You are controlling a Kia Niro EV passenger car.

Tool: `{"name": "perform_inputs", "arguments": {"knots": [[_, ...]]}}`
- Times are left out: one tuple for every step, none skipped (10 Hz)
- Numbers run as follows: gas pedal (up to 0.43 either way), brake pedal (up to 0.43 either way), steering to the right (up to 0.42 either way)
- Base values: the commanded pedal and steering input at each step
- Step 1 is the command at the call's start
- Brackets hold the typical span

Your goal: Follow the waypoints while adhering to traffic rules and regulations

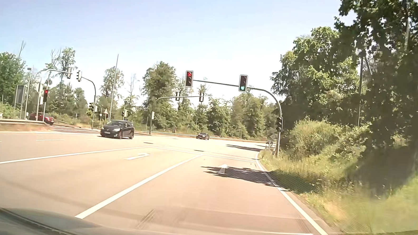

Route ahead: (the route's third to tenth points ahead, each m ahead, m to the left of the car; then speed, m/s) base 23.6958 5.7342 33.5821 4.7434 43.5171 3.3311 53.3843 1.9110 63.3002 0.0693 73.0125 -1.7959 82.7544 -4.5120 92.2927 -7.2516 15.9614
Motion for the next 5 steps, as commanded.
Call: {"name": "perform_inputs", "arguments": {"knots": [[0.047,0.030,0.014],[0.047,0.030,0.015],[0.047,0.030,0.016],[0.047,0.030,0.016],[0.047,0.030,0.016]]}}
